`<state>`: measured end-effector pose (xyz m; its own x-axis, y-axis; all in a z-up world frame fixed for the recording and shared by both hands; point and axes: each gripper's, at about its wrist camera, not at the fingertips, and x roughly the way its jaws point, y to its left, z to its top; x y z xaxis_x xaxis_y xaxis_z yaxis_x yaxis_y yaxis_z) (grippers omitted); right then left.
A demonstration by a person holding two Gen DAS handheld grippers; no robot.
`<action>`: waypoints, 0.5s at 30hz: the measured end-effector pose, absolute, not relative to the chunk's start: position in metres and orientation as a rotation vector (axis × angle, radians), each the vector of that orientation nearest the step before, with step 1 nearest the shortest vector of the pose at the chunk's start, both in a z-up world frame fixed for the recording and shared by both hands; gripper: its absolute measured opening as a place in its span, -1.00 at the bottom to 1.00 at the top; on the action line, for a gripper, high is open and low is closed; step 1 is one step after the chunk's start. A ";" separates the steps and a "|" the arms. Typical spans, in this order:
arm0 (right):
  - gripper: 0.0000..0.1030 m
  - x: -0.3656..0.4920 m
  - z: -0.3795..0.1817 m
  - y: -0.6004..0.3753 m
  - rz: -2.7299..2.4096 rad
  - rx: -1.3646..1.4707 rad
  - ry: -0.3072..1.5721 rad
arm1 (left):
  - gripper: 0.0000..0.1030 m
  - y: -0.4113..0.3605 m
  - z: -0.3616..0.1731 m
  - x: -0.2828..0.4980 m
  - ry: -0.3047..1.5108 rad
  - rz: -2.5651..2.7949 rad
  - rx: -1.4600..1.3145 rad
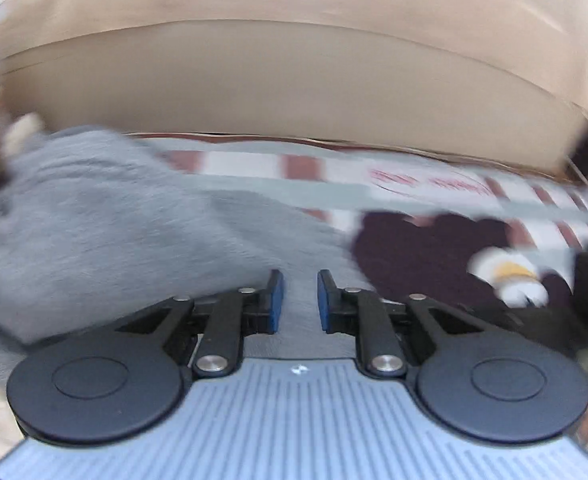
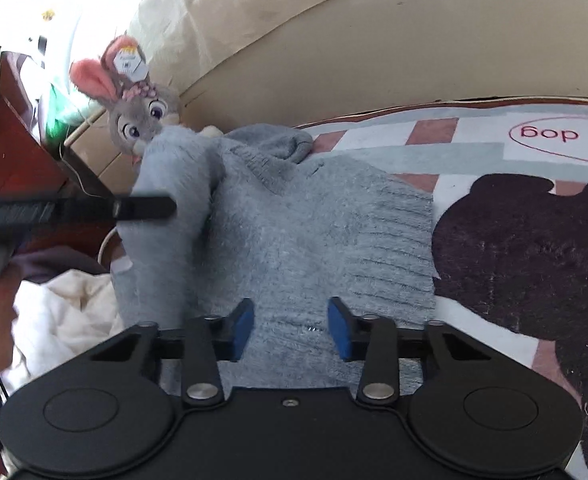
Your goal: Fold clothes
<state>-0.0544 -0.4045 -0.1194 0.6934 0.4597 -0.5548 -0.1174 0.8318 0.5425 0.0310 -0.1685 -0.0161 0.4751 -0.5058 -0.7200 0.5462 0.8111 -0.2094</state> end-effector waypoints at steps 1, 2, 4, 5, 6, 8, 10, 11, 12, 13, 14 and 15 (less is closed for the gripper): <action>-0.62 -0.054 -0.119 -0.405 0.343 0.489 0.753 | -0.99 -0.172 -0.019 0.023 0.900 -0.698 0.004; -0.64 -0.056 -0.119 -0.406 0.339 0.465 0.764 | -0.90 -0.174 -0.022 0.015 0.928 -0.714 -0.033; -0.63 -0.059 -0.120 -0.408 0.314 0.442 0.762 | -0.87 -0.172 -0.024 0.009 0.877 -0.538 0.055; -0.63 -0.059 -0.121 -0.410 0.307 0.453 0.763 | -0.62 -0.171 -0.025 0.007 0.831 -0.432 0.125; -0.58 -0.059 -0.121 -0.412 0.302 0.462 0.763 | -0.43 -0.170 -0.025 0.006 0.783 -0.325 0.194; -0.54 -0.057 -0.119 -0.409 0.303 0.457 0.758 | 0.26 -0.161 -0.020 0.010 0.679 -0.140 0.287; -0.42 -0.055 -0.115 -0.403 0.333 0.446 0.751 | 0.52 -0.141 -0.010 0.016 0.564 -0.003 0.287; -0.26 -0.052 -0.112 -0.397 0.360 0.434 0.748 | 0.85 -0.130 -0.006 0.019 0.510 0.062 0.277; -0.09 -0.049 -0.109 -0.392 0.378 0.420 0.746 | 1.00 -0.119 -0.003 0.024 0.469 0.110 0.256; -0.06 -0.045 -0.105 -0.387 0.393 0.401 0.741 | 1.00 -0.111 -0.004 0.031 0.457 0.136 0.245; -0.04 -0.040 -0.102 -0.382 0.408 0.384 0.736 | 1.00 -0.105 -0.006 0.041 0.467 0.156 0.241; -0.02 -0.033 -0.100 -0.380 0.419 0.382 0.735 | 1.00 -0.100 -0.010 0.051 0.488 0.162 0.237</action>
